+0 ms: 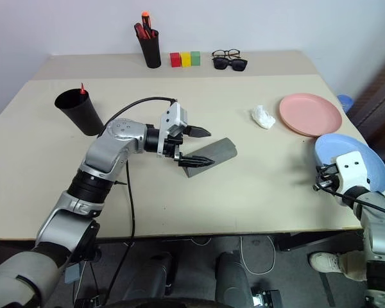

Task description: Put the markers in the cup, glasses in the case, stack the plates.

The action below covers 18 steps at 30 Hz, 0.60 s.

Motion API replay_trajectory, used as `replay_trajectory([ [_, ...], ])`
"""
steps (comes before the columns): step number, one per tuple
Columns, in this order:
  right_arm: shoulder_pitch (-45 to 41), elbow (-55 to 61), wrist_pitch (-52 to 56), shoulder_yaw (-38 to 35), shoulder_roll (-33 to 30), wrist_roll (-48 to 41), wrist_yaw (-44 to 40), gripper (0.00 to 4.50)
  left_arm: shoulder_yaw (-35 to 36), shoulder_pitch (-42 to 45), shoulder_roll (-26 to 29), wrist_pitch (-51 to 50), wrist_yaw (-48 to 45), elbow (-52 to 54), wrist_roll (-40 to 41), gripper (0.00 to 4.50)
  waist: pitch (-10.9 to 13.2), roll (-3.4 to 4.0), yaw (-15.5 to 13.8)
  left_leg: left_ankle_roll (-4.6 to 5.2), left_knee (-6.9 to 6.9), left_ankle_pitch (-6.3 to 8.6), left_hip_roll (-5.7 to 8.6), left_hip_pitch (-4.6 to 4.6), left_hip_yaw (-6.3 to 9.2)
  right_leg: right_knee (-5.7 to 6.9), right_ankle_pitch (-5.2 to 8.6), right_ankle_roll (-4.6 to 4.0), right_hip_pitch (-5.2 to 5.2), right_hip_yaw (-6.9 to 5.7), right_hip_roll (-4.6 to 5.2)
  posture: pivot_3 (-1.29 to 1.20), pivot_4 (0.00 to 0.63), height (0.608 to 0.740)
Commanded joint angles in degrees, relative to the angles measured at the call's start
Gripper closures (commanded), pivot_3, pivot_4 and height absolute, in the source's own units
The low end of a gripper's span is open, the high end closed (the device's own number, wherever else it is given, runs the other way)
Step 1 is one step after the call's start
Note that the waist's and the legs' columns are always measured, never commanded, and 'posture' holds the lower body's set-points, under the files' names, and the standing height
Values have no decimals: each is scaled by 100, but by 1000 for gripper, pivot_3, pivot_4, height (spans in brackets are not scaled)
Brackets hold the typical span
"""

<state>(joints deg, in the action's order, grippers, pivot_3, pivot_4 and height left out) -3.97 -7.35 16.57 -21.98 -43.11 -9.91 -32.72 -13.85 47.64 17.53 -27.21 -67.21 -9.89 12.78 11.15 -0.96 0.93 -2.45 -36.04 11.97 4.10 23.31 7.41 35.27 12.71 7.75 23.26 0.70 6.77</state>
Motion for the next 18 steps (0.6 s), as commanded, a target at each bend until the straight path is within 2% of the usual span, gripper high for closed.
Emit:
replay_trajectory([
  [1, -421, 225, -453, 89, -271, 324, 206, 4451, 43, 14, 43, 17, 89, 285, 90, 0, 0, 1, 7, 0, 0, 0, 0, 0, -1, 0, 0, 0, 0, 0, 0, 0, 150, 740],
  [5, -1055, -84, -751, 449, -441, 608, 194, 4451, 66, -37, 112, -24, 207, 378, 108, 0, 1, 4, 2, 0, 3, 0, -1, 0, -2, 0, -1, 3, 4, 1, 0, 0, 150, 740],
  [9, -1873, -901, -1195, 871, -508, 835, 35, 4451, 100, -102, 189, -97, 306, 492, 145, 0, 1, 4, -6, 0, 3, 0, 0, 2, -3, -2, -14, -1, 4, 1, 0, 0, 150, 740],
  [13, -3326, -2739, -2082, 1556, -421, 1285, -139, 4451, 218, -232, 284, -267, 537, 712, 197, 0, 5, 7, 26, 0, 3, 0, 2, 2, -12, -6, -20, -10, 5, 8, 0, 0, 150, 740],
  [18, -4576, -4541, -2869, 2055, -176, 1645, -119, 4451, 371, -533, 471, -591, 851, 1212, 281, 0, 6, 8, 42, 0, 16, 0, 0, 1, -13, -5, -24, -5, 15, 10, 0, 0, 150, 740],
])
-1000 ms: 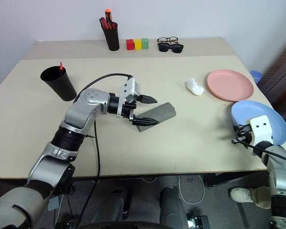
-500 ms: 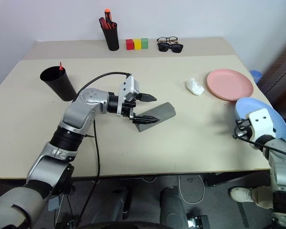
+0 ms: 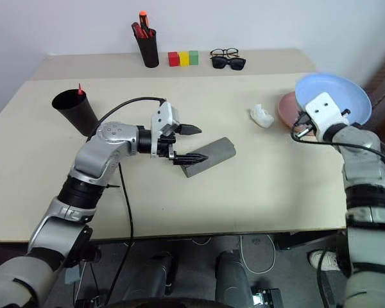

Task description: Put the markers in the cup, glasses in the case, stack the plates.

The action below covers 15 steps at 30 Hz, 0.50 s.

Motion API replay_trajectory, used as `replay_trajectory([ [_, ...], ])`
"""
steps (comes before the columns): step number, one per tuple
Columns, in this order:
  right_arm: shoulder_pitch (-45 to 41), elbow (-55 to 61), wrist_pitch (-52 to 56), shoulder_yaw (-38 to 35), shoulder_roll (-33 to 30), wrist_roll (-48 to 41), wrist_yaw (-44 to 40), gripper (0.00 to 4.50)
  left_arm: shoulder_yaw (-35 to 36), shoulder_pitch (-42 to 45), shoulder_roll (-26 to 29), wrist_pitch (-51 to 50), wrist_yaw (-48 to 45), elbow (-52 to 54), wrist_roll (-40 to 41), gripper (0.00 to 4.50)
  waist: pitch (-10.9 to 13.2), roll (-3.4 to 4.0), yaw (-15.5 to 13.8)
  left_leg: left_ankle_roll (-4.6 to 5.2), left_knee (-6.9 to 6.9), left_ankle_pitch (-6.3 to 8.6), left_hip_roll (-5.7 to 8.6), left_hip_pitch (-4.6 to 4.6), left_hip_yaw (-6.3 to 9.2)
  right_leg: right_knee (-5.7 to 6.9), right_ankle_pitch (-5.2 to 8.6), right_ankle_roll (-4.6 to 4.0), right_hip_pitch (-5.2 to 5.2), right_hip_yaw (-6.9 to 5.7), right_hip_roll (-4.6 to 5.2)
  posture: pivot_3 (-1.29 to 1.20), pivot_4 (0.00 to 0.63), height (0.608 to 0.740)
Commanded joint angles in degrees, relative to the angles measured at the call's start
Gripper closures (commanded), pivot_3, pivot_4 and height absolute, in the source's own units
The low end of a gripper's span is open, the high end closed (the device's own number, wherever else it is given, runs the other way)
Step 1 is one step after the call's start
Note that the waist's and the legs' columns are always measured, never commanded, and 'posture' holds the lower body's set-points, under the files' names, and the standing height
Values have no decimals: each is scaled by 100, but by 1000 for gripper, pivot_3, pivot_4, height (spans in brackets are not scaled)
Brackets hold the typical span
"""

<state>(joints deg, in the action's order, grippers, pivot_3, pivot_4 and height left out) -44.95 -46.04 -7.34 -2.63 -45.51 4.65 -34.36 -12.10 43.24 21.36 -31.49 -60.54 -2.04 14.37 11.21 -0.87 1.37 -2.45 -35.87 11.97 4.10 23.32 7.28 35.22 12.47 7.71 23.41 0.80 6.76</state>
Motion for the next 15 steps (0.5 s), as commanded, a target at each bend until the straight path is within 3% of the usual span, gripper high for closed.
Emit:
replay_trajectory([
  [1, -659, -954, -601, 181, 99, 243, 67, 4451, 212, -143, 119, -224, 250, 512, 137, 0, 0, 0, 0, 0, 4, 0, 0, 1, 1, 0, 0, 0, 1, 0, 0, 0, 150, 740],
  [11, -1640, -2489, -1065, 511, 552, 636, 473, 4451, 482, -647, 482, -786, 788, 1321, 367, 0, 1, 1, 72, -2, 8, -1, 3, 0, 1, -1, 0, -1, 2, 6, 0, 0, 150, 740],
  [15, -1753, -2732, -993, 569, 590, 786, 768, 3060, 544, -740, 577, -920, 925, 1485, 457, 0, 1, 1, 115, -2, 10, -1, 3, -1, 2, 1, 0, -1, 4, 6, -1, 0, 150, 740],
])
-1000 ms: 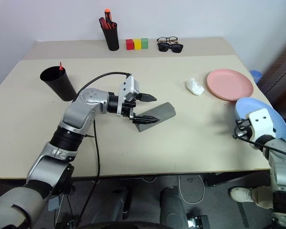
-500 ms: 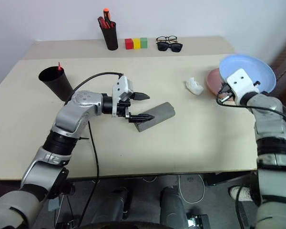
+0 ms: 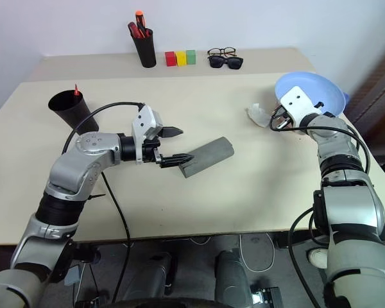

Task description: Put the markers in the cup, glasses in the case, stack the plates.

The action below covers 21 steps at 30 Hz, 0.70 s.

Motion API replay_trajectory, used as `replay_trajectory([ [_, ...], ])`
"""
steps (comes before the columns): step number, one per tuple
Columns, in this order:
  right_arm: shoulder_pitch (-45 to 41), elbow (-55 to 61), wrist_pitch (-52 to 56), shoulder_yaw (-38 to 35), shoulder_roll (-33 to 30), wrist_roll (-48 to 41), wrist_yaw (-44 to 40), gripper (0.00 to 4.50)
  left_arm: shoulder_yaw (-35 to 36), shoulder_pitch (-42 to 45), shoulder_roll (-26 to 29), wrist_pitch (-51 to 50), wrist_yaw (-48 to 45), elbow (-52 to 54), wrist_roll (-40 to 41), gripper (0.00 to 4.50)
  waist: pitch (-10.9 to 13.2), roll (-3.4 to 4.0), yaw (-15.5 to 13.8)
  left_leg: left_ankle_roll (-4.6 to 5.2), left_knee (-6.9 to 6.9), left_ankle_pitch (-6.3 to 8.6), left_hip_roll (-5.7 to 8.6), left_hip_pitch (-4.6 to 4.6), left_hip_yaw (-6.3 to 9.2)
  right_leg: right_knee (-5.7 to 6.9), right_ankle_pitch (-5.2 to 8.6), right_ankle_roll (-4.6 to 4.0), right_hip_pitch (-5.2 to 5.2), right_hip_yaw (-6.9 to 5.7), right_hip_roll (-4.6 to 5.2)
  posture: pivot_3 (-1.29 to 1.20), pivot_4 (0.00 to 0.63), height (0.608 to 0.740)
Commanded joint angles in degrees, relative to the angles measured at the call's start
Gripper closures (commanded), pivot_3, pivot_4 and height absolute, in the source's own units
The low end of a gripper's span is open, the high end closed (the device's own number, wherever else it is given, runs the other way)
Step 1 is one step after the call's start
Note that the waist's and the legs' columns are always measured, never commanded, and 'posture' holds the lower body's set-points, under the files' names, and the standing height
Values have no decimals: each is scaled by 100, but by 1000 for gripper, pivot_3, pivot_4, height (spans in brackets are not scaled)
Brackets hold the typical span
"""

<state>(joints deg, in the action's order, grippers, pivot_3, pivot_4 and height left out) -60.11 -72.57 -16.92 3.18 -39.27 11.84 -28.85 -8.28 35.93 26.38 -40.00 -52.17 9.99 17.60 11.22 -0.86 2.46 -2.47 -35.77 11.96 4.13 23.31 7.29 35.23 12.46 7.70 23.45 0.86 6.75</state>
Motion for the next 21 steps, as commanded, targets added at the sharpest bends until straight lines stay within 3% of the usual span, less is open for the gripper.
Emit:
replay_trajectory([
  [1, -251, -108, -22, -12, -30, 92, 270, 2498, 170, -24, 95, -88, 109, 308, 152, 0, 0, 0, 9, 0, 0, 0, 0, -1, 0, 0, 0, 0, 0, 0, 0, 0, 150, 740],
  [6, -328, -186, 3, -125, -34, 102, 659, 37, 194, -65, 161, -191, 221, 405, 236, 0, 0, 0, 21, 0, 0, 0, 0, -4, -2, 2, 0, -1, 0, 5, -2, 0, 150, 740],
  [14, -170, 90, -49, -850, 614, -987, -1135, 37, 276, -56, 228, -229, 386, 344, 336, 0, 0, 0, 61, 0, 4, 0, -3, -11, -4, 2, -1, 1, -5, 7, -5, 0, 150, 740],
  [21, -11, 0, 14, -864, 1027, -1012, -918, 37, 527, -147, 361, -412, 650, 516, 490, 0, 1, 1, 28, 0, 4, 0, -2, -11, -3, 4, -1, 1, -3, 7, -5, 0, 150, 740],
])
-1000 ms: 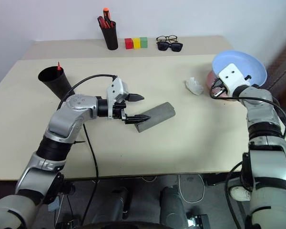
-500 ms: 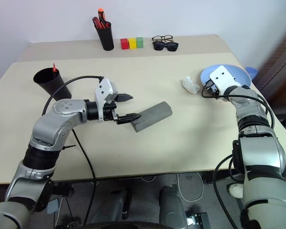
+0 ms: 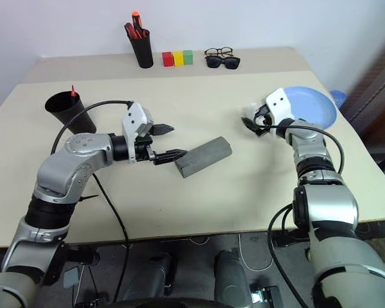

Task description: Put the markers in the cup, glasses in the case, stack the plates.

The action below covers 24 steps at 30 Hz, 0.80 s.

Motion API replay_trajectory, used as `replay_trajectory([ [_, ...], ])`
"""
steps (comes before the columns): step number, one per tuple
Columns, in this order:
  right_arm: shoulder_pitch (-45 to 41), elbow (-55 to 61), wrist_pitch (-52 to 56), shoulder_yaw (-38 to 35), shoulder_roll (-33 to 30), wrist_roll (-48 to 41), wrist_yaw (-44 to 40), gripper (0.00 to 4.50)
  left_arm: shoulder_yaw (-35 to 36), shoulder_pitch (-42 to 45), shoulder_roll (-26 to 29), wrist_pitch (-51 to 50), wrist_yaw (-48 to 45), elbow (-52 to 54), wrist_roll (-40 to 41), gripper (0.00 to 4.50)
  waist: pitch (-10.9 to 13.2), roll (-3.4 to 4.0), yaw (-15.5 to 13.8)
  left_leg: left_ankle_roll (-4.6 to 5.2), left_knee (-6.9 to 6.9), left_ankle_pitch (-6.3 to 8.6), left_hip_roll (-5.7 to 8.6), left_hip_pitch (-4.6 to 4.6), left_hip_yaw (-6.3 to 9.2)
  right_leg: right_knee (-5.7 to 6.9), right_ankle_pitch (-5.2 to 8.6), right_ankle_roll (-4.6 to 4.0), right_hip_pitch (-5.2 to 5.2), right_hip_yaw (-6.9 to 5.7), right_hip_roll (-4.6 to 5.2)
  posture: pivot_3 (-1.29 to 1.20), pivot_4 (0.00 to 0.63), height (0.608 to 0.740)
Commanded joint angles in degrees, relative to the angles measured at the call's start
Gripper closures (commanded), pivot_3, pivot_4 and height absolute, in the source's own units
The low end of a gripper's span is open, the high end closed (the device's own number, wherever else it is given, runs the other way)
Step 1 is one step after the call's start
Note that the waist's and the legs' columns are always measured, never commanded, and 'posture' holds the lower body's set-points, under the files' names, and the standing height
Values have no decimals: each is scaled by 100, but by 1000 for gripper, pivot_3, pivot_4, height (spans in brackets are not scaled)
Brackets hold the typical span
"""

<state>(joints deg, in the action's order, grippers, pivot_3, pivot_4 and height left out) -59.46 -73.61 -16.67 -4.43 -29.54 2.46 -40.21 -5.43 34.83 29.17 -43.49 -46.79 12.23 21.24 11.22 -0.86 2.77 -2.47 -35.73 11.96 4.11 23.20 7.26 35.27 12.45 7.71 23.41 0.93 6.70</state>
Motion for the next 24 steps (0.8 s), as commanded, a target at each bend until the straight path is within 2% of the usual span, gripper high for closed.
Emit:
replay_trajectory([
  [1, -80, 73, 11, -91, 102, -48, 322, 37, 277, -64, 111, -96, 143, 340, 152, 0, 0, 0, -6, 0, 0, 0, 0, 0, 0, 0, 0, 0, 1, 1, 0, 0, 150, 740],
  [14, -74, -300, 530, -56, 374, 272, 1629, 37, 744, -535, 345, -631, 708, 1130, 488, 0, 0, 1, -8, -3, 5, -2, 0, -3, 0, 4, 0, -1, 3, 2, 0, 0, 150, 740],
  [17, -55, -336, 727, -148, 403, 215, 1735, 894, 830, -603, 405, -709, 806, 1229, 551, 0, 0, 1, -6, -3, 5, -2, 0, -3, 0, 5, 0, -2, 3, 2, 0, 0, 150, 740],
  [19, -43, -341, 781, -188, 418, 191, 1753, 1835, 876, -616, 430, -769, 857, 1281, 601, 0, 0, 1, -6, -3, 5, -2, 0, -3, 0, 5, 0, -2, 3, 2, -1, 0, 150, 740],
  [23, -42, -344, 819, -209, 436, 224, 1871, 4056, 921, -638, 484, -842, 947, 1353, 685, 0, 0, 1, -4, -3, 5, -2, 0, -3, 0, 5, 0, -2, 3, 2, -1, 0, 150, 740],
  [24, -43, -343, 820, -213, 438, 228, 1872, 4463, 926, -644, 492, -856, 966, 1367, 694, 0, 0, 1, -4, -3, 5, -2, 0, -3, 0, 5, 0, -2, 3, 2, -1, 0, 150, 740],
])
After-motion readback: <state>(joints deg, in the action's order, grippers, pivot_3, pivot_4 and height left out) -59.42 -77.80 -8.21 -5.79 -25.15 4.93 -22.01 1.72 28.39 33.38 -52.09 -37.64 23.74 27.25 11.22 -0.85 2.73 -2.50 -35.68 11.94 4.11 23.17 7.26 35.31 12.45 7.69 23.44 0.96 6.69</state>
